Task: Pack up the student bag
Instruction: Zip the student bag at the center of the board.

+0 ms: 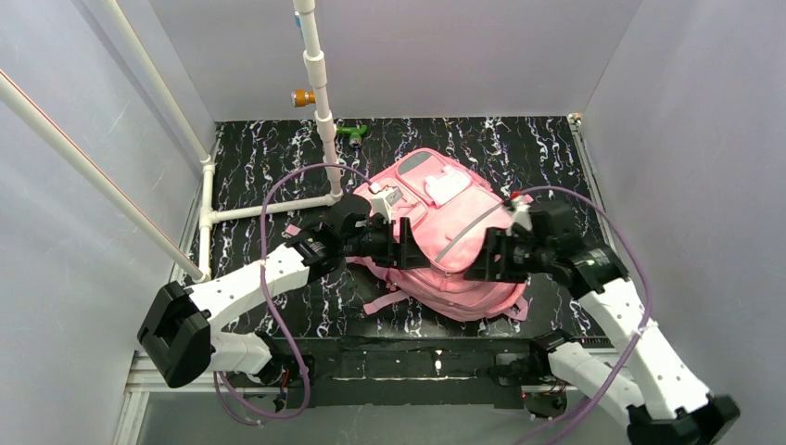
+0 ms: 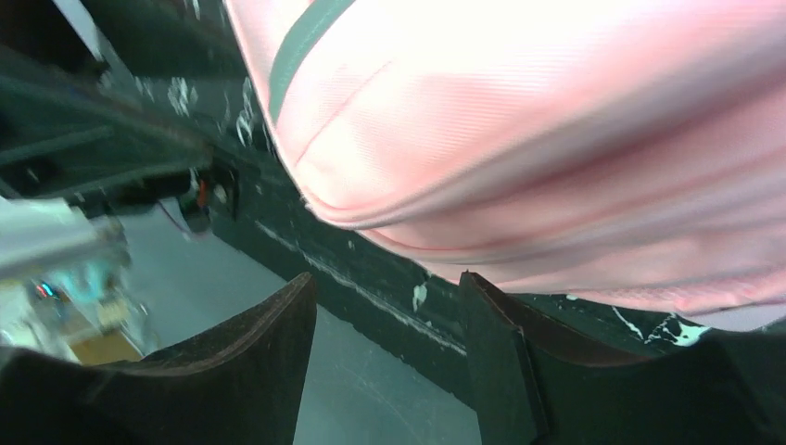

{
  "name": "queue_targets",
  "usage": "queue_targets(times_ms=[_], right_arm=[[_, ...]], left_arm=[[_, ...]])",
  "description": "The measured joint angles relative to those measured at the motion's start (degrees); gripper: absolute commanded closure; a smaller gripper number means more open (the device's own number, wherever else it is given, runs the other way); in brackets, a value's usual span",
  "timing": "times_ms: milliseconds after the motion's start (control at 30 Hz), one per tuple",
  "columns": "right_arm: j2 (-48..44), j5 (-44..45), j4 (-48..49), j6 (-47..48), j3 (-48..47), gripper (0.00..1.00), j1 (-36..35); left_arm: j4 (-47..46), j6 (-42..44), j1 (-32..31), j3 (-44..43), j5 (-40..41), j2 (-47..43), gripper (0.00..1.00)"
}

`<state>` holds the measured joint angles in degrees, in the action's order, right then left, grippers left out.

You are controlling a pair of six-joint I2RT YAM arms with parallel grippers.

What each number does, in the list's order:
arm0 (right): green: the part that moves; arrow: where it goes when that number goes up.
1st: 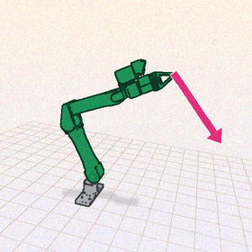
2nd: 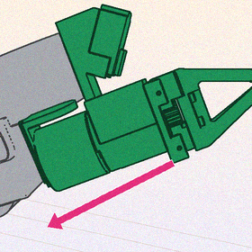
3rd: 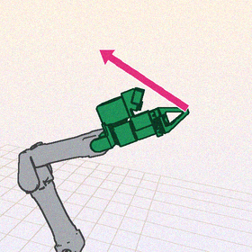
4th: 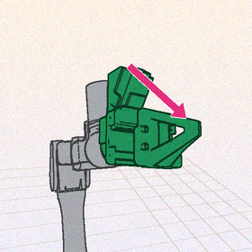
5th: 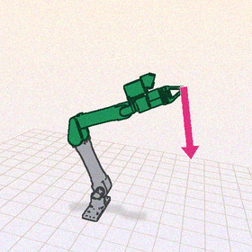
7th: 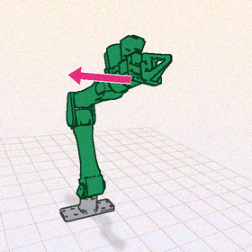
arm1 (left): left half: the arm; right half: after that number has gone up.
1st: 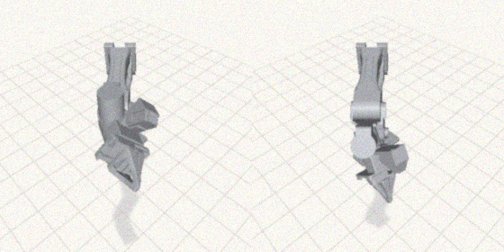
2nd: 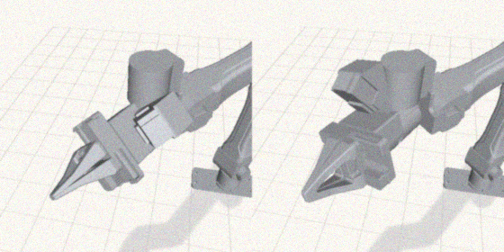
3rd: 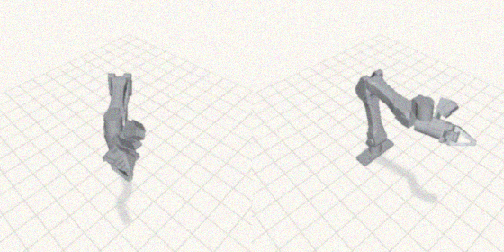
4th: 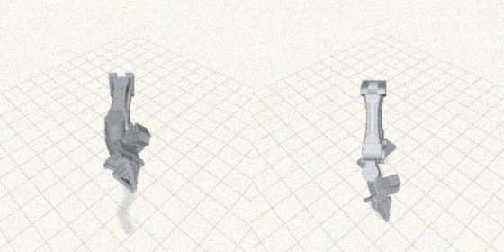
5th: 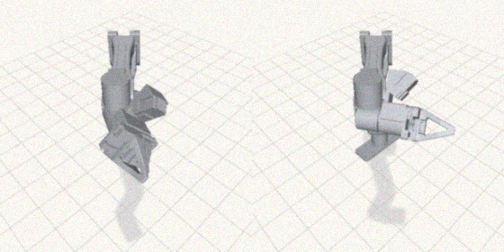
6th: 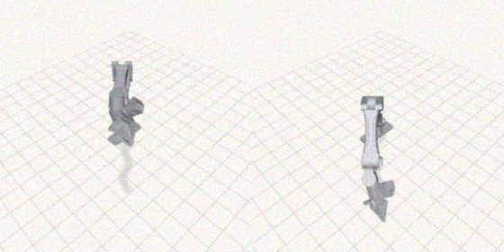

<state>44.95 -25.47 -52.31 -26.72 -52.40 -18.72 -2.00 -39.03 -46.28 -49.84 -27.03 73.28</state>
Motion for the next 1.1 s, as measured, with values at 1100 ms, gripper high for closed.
queue_targets(times_ms=[1100], right_arm=[[30.6, 80.7, -14.4, -40.0, -15.0, 0.53, -67.8]], left_arm=[[13.1, -43.3, 1.2, -5.8, 4.8, 6.6, 0.50]])
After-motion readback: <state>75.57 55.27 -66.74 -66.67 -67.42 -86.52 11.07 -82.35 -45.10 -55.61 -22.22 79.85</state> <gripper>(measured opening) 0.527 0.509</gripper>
